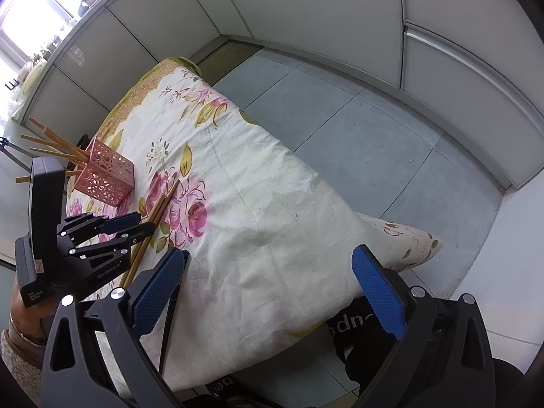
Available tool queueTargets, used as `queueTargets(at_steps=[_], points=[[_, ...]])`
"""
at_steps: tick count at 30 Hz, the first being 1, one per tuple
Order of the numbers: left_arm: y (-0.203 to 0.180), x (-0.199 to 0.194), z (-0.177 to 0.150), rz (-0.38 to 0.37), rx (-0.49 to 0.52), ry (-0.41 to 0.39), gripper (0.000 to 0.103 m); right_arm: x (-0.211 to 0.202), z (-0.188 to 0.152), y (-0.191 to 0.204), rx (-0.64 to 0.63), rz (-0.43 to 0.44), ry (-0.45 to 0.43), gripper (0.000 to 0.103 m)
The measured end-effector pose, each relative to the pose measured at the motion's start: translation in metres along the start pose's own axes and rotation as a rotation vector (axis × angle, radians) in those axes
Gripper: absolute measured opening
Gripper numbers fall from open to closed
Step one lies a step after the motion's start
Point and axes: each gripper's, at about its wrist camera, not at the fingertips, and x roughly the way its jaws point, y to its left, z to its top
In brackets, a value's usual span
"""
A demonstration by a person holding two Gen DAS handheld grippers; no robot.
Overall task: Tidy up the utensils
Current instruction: 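Grasp a wooden chopstick from the pile with the left tool and lift it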
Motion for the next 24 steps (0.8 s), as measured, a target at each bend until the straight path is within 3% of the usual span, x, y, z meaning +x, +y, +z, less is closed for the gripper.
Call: queueTargets(at_steps=[10, 17, 24], points=[[0.002, 0.02, 0.021, 0.025, 0.016, 0.024, 0.026, 0.001, 0.001, -0.001, 0.002, 0.01, 0.01, 0.096], [0.007, 0.029, 0.027, 0.004, 0.003, 0.051, 0.012, 0.004, 0.002, 0.001, 0.0, 0.011, 0.024, 0.096], [0.013, -0.009, 0.002, -0.002, -0.088, -0.071, 0.007, 0.012, -0.001, 0.009, -0.015, 0.034, 0.073, 0.096]])
